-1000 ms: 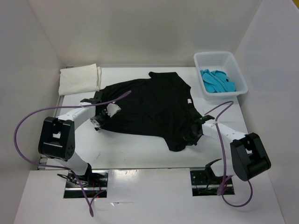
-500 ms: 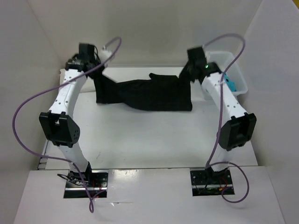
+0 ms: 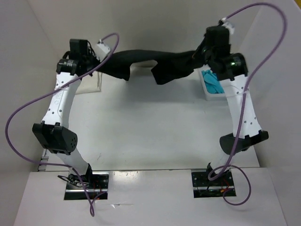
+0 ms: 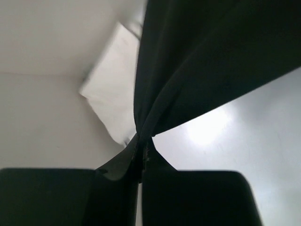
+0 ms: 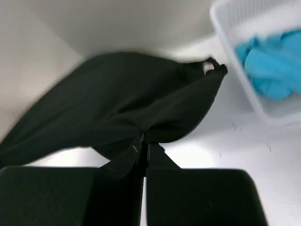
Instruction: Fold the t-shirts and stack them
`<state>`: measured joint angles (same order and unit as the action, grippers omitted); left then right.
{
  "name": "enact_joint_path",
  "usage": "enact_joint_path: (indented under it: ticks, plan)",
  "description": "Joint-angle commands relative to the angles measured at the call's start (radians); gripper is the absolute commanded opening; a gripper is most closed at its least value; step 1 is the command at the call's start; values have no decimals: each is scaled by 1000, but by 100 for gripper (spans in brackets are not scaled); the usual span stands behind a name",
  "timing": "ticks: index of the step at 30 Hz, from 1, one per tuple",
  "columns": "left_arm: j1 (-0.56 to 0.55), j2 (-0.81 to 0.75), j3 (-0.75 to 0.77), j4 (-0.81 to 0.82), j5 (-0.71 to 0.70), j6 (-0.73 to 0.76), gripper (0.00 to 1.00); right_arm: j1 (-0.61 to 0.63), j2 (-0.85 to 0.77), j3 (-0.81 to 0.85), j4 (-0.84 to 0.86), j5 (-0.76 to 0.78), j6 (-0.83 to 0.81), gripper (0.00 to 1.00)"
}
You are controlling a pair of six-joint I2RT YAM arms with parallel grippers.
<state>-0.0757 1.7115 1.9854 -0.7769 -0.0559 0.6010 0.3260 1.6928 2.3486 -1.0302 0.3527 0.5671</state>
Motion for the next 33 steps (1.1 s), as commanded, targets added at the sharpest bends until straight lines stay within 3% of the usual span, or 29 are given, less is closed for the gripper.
enact_joint_path:
  ticks: [1,3,4,7,12,15,24,33]
  plan:
    - [-2,-85,-198,-3,-50,98,0,54,-109,-415,10,-12,22,0]
    - [-13,-142,-409,40,-106,152,0,64,-209,-654,161,-119,86,0]
    - [-13,-159,-477,56,-119,161,0,64,-290,-862,194,-153,114,0]
    - [-35,-201,-715,56,-107,175,1,76,-402,-1192,275,-251,223,0]
    - [-56,-214,-959,47,-84,165,2,183,-505,-1513,329,-359,411,0]
    - [-56,-214,-1042,28,-84,152,2,205,-542,-1575,329,-379,442,0]
    - [-56,-269,-1063,-88,-16,73,13,205,-579,-1614,283,-350,455,0]
    - [-56,-158,-889,-88,2,42,12,69,-440,-1482,347,-319,324,0]
